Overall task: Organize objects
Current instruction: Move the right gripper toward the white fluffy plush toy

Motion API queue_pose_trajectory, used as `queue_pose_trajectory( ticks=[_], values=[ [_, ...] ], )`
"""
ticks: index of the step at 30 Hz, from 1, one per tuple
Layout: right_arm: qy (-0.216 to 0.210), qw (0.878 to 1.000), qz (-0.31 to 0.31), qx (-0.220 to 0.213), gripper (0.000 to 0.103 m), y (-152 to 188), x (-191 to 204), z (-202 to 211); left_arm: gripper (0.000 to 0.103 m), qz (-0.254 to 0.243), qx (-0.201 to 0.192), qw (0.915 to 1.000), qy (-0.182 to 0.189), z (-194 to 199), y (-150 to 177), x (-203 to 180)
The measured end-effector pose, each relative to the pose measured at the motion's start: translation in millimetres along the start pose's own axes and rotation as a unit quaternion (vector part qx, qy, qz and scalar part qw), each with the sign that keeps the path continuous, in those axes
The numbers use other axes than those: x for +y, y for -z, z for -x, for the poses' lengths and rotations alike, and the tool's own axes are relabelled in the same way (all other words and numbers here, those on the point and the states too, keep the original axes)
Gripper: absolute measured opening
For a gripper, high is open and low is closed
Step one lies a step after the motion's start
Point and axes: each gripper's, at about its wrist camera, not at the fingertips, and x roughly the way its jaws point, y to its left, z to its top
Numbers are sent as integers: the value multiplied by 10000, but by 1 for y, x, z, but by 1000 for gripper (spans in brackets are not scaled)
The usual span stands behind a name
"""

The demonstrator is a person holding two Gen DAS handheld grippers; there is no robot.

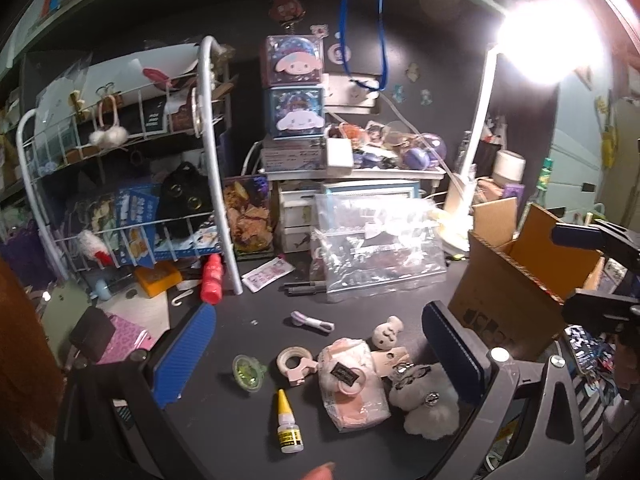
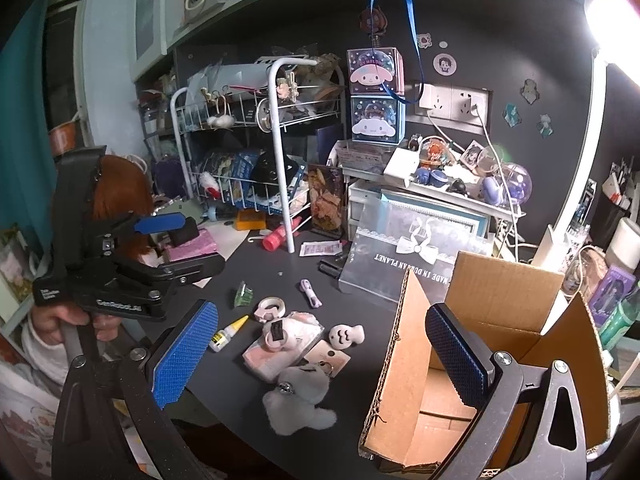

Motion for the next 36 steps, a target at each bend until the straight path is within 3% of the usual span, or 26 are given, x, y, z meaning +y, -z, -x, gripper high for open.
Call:
queue_pose_trajectory(
  ticks=[9,15,19,23,28,36],
  values=[
    [8,9997,204,-95,103,-1,28,3,103,-37,-14,9993,366,-2,2,18],
    [-137,9981,554,-225,101,14,60,1,103,-250,-88,9995,147,-7,9,26],
    [-448,9983,358,71,93,41,73,-25,103,-447,-5,9988,192,-13,19,29],
    [-287,9987,-164,378,83,73,64,-59,103,-474,189,9984,262,-23,27,31],
    [123,9939,-764,787,81,111,36,-96,103,-368,405,9978,361,-34,36,32],
    [-3,9908,-879,1026,71,129,20,-118,103,-148,708,9927,962,-46,46,27]
  ],
)
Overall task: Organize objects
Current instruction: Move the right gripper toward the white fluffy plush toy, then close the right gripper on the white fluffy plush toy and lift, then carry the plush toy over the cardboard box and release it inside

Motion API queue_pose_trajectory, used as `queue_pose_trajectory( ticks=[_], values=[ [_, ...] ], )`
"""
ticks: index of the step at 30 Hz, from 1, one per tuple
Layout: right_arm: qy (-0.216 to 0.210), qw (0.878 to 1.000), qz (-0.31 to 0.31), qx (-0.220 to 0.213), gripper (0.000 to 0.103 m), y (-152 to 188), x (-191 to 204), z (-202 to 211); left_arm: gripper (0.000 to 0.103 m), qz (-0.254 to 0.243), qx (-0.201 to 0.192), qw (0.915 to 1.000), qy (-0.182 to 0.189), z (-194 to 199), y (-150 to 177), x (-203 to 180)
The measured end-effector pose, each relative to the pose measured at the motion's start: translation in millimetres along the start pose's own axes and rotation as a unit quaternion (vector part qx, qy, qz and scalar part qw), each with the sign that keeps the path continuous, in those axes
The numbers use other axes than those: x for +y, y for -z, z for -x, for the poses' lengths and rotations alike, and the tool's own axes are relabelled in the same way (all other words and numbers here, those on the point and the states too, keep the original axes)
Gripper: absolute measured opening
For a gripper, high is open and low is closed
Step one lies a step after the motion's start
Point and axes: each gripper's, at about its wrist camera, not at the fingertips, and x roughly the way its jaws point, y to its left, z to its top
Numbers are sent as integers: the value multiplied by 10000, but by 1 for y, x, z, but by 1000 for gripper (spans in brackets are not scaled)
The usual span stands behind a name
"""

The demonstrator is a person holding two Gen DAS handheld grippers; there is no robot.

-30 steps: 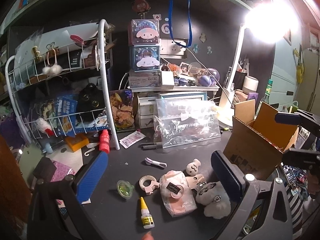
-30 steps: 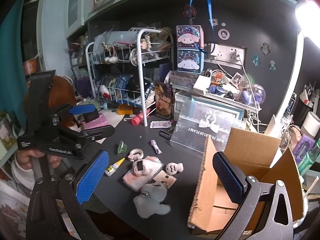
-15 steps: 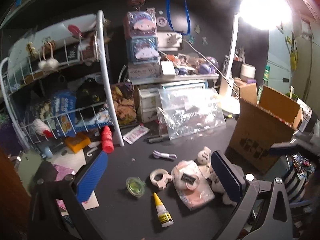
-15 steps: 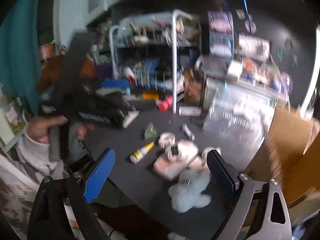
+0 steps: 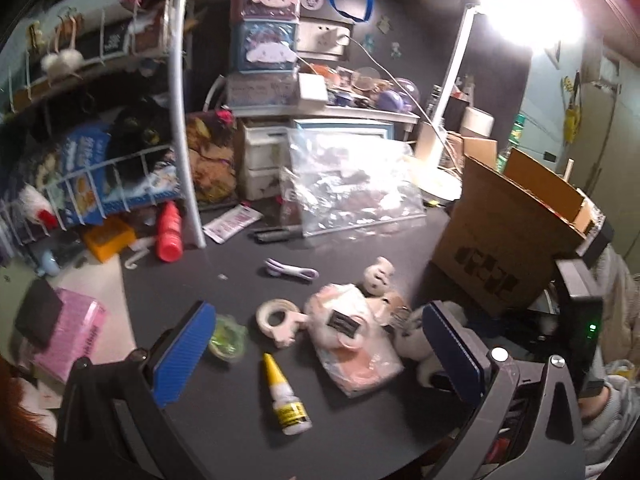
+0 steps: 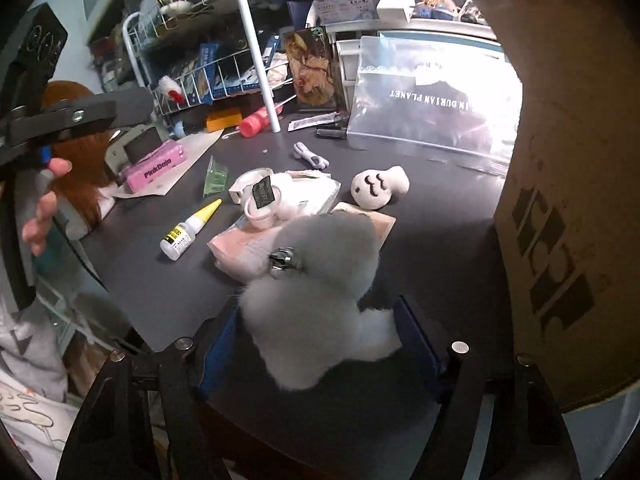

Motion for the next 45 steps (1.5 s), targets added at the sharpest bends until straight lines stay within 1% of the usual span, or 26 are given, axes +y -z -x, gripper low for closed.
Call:
queue_pose_trajectory(
  ticks=[3,5,7,10,12,13,14,17,21,23,25,28,29,33,35,41,45],
  values=[
    [-40,10000,61,20,71,-2,0,-6,103,-18,68,10000,-55,-5,1,-4],
    [-40,9997,216,87,71,-1,4,-9,103,-16,89,9999,-47,-6,1,-4],
    [19,9992,373,136,71,1,8,-12,103,-8,131,9999,0,-8,2,-5],
    [19,9989,450,140,71,2,10,-15,103,-43,226,9997,106,-11,5,-8],
    [45,9985,525,144,68,2,12,-16,103,-98,348,9991,207,-16,9,-11],
    [39,9983,562,131,57,2,14,-15,103,-123,394,9989,244,-18,11,-13],
    [43,9982,589,117,52,2,15,-15,103,-144,434,9985,305,-20,13,-15],
    [15,9982,586,102,48,3,15,-14,103,-126,537,9972,499,-25,18,-19],
    [-152,9987,479,-49,47,2,14,-6,103,-151,708,9943,782,-34,23,-27],
    [-184,9982,554,-165,47,-2,19,3,103,-174,729,9920,1017,-33,22,-33],
    [-330,9971,613,-297,47,-8,24,13,102,-206,684,9894,1267,-30,19,-39],
    [-458,9940,836,-536,46,-23,38,29,93,-231,575,9864,1525,-22,9,-44],
    [-456,9930,924,-570,46,-28,41,32,87,-182,537,9846,1652,-18,4,-43],
    [-571,9880,1204,-777,46,-43,51,43,78,-83,464,9808,1891,-8,-7,-39],
    [-598,9854,1341,-860,46,-49,55,48,68,-20,425,9782,2034,-4,-12,-36],
    [-624,9798,1585,-1047,46,-73,62,56,66,-248,163,9832,1800,18,-30,-35],
    [-588,9763,1715,-1184,46,-92,65,68,65,-581,-8,9868,1513,37,-54,-43]
  ],
)
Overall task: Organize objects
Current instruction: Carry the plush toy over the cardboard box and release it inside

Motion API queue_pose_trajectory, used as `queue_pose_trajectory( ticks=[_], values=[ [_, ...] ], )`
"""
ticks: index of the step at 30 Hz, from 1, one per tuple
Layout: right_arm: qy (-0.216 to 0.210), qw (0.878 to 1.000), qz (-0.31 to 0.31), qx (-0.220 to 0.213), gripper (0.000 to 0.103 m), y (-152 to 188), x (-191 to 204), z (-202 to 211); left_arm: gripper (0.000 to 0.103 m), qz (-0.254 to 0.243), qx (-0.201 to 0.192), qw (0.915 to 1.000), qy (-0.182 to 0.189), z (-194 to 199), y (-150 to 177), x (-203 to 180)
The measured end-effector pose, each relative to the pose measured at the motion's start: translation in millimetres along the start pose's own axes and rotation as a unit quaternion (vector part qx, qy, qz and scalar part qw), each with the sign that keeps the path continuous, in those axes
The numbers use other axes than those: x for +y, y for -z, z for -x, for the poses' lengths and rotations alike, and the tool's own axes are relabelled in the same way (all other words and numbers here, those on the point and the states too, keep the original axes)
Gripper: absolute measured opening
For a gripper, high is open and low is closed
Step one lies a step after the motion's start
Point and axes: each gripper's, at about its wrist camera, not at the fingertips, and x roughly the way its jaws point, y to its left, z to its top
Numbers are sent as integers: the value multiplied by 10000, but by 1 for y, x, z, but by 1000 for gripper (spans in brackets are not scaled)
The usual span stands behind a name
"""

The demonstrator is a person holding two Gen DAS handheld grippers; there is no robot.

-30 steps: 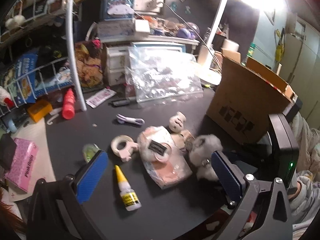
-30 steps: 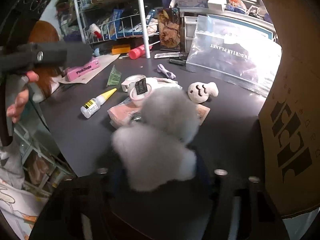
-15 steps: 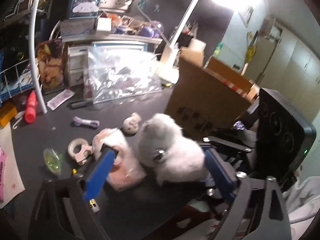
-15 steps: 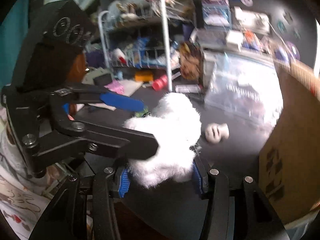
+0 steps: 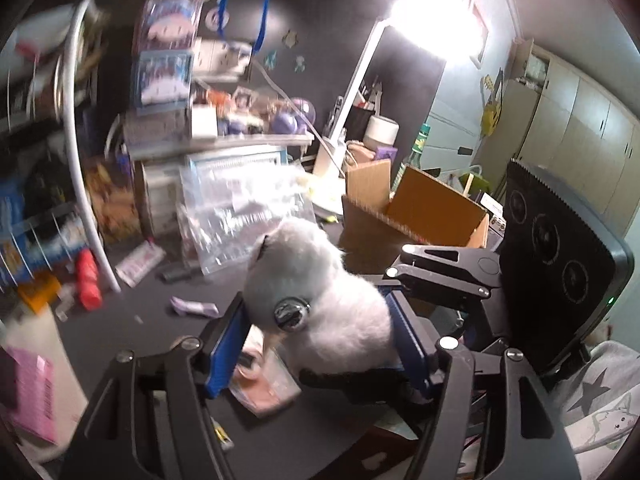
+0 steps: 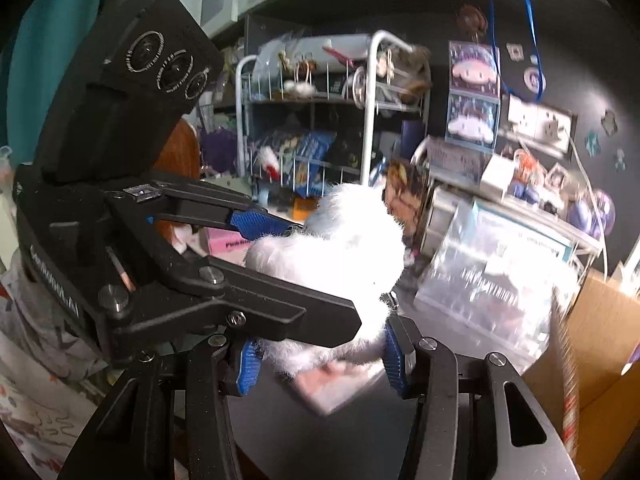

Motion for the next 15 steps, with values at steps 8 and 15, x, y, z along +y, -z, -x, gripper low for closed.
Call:
queue_pose_trajectory(
  ticks=[8,15],
  values=[
    [186,9996,-124,-188,45,-36,-28,29,64,-511,0,9987,-91,0,-57,-24],
    [520,9969,-581,-125,45,-42,-76,67,64,-787,279,9961,266,-36,-103,-54]
  ],
)
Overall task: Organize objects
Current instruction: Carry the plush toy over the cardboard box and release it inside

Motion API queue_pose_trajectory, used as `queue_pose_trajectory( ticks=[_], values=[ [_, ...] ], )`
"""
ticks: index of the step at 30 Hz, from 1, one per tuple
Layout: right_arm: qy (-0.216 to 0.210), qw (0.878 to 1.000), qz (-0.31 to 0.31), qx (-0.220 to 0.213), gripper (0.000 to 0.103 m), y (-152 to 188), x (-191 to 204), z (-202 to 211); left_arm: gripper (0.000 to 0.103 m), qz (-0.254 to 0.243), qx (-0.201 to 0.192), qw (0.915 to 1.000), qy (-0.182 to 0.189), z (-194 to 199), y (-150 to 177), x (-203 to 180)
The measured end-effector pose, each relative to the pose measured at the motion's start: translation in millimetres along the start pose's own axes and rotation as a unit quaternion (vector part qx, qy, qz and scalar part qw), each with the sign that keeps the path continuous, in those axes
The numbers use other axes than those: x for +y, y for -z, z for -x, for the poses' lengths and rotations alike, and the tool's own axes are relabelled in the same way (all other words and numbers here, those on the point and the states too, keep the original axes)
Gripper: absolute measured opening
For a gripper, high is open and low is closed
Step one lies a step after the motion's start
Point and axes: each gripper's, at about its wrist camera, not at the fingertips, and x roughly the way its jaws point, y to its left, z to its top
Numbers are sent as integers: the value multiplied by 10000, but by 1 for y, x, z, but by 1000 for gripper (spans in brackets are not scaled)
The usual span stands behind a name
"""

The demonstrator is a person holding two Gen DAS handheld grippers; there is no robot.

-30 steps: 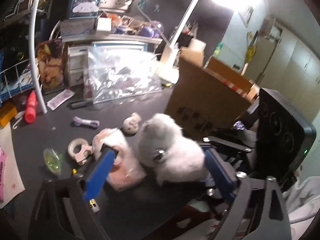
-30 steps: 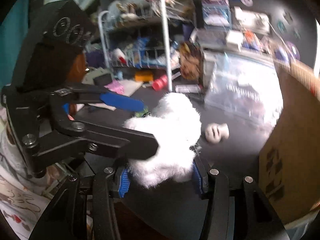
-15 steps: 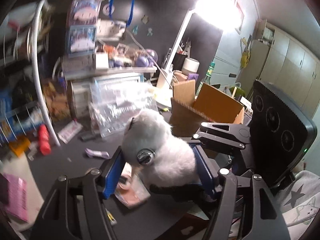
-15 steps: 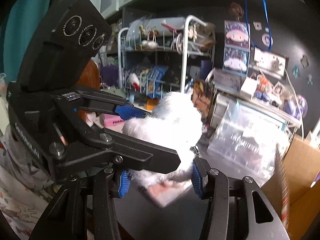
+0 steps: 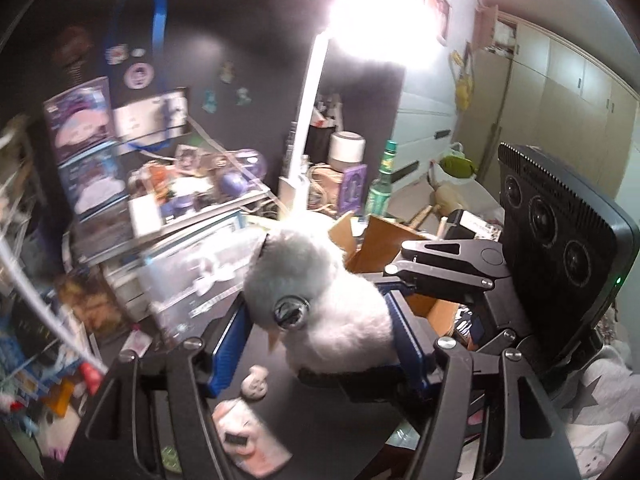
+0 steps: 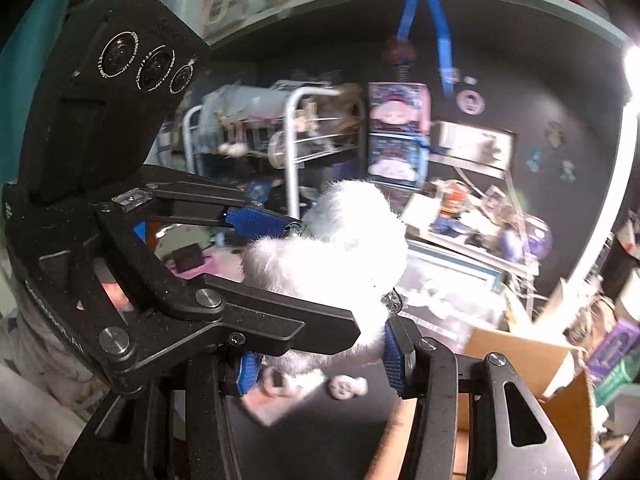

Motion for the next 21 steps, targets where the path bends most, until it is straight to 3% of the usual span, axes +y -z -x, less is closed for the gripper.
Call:
queue_pose_trajectory(
  ticks=[8,15,21],
  values=[
    [432,9972,-565,236,46,14,-58,30,64,-199,567,9966,570,-66,-40,-27],
    [379,9886,-1030,1026,46,38,-94,8,64,102,1246,9889,798,-123,-31,-22],
    [501,9817,-1096,1475,48,49,-103,-5,64,122,1512,9849,836,-144,-27,-27]
  ],
)
